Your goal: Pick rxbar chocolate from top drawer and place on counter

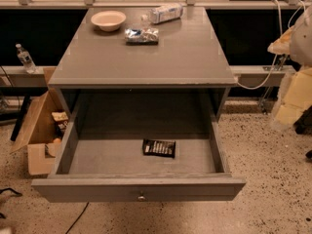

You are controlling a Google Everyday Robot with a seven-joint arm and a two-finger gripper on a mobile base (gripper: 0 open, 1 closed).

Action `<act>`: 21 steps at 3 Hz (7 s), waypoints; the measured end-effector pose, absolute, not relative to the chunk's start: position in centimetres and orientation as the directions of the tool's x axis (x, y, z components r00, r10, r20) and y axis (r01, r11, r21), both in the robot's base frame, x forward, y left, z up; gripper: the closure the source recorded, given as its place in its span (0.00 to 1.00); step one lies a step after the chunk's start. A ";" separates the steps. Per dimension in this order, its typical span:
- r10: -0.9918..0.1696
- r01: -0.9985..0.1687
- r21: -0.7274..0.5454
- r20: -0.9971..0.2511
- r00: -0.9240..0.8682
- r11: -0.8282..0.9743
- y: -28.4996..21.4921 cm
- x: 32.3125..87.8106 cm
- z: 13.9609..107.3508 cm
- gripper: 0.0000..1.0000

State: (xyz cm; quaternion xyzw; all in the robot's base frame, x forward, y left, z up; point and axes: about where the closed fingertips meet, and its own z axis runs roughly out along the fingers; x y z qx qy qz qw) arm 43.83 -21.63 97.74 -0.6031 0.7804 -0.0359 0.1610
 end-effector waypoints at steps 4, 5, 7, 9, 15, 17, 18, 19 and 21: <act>-0.879 -0.943 -0.115 -0.414 -0.239 0.311 -15.6 45.0 89.0 0.00; -0.878 -0.943 -0.111 -0.413 -0.242 0.312 -15.3 45.1 88.6 0.00; -0.878 -0.951 -0.019 -0.390 -0.276 0.308 -12.2 47.2 82.2 0.00; -0.854 -0.931 0.002 -0.397 -0.337 0.366 -8.7 50.8 74.9 0.00; -0.842 -0.950 0.032 -0.453 -0.291 0.311 -1.7 56.8 62.0 0.00; -0.846 -0.950 0.009 -0.452 -0.283 0.313 -1.2 57.5 59.9 0.00; -0.851 -0.943 -0.030 -0.443 -0.284 0.330 -1.8 57.6 59.6 0.00; -0.855 -0.941 -0.049 -0.436 -0.280 0.334 -2.2 57.7 59.3 0.14; -0.843 -0.941 -0.036 -0.457 -0.284 0.337 -2.4 57.7 59.4 0.61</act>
Offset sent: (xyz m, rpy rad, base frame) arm 0.0061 0.0090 -0.0405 0.1569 0.0253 -0.0084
